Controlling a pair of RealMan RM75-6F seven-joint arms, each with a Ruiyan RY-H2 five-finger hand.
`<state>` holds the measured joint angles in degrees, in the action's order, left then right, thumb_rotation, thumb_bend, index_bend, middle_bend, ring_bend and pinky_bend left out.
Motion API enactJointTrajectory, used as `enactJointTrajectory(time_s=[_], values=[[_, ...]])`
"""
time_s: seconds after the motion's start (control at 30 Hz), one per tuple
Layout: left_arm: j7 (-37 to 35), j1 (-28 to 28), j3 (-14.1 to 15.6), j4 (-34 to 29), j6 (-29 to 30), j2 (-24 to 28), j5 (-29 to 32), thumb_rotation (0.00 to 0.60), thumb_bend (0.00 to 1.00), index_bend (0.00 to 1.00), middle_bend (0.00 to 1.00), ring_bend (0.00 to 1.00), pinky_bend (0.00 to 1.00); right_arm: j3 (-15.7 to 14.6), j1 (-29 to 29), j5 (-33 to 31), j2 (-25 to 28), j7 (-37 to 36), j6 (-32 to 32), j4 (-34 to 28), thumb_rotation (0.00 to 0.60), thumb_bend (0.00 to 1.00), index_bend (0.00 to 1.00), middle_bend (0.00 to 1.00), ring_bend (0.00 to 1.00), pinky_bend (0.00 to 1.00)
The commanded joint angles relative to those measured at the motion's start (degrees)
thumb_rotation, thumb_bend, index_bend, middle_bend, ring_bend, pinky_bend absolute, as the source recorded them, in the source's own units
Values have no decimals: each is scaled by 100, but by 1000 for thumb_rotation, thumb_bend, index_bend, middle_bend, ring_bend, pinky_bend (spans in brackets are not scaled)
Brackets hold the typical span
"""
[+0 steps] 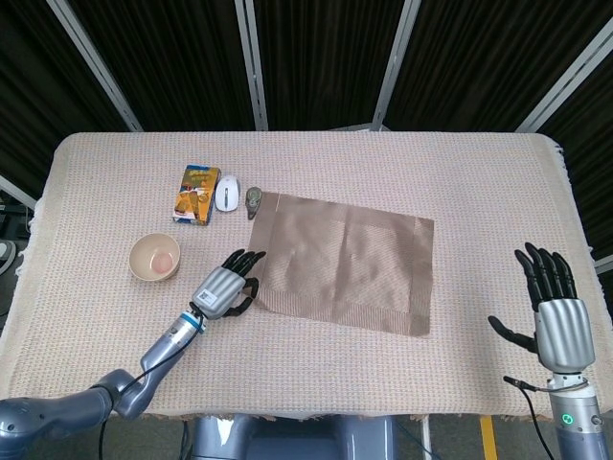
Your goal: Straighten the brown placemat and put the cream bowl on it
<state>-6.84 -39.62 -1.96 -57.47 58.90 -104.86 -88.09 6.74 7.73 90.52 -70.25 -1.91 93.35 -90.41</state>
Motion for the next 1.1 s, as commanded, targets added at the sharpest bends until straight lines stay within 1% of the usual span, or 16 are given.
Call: enactJointTrajectory(time_s=[0.03,0.27,0.5,0.83,0.97,1.1], values=[[81,7,220,-522,82,378,-255,600,473,714,0,0,0,-7,-4,18,-8,29,-3,-2,600,0,0,0,0,0],[411,51,698,-1621,421,1079,-908,600,473,714,0,0,0,-14,-25,68,-35,132,28,-5,600,0,0,0,0,0],[554,29,1148,-2353,492,1656,-1432,600,477,715,0,0,0,-16,-38,86,-50,212,27,-16,600,0,0,0,0,0],[564,63,1694,-2810,476,2038,-1928,600,478,717,0,0,0,-21,-39,125,-93,374,11,-22,600,0,0,0,0,0],[627,130,1915,-2855,575,2265,-2126,600,480,717,0,0,0,-26,-30,135,-111,416,-14,-22,600,0,0,0,0,0],[709,267,2022,-2783,663,2517,-2085,600,480,718,0,0,0,-33,-25,157,-125,441,-28,-34,600,0,0,0,0,0]])
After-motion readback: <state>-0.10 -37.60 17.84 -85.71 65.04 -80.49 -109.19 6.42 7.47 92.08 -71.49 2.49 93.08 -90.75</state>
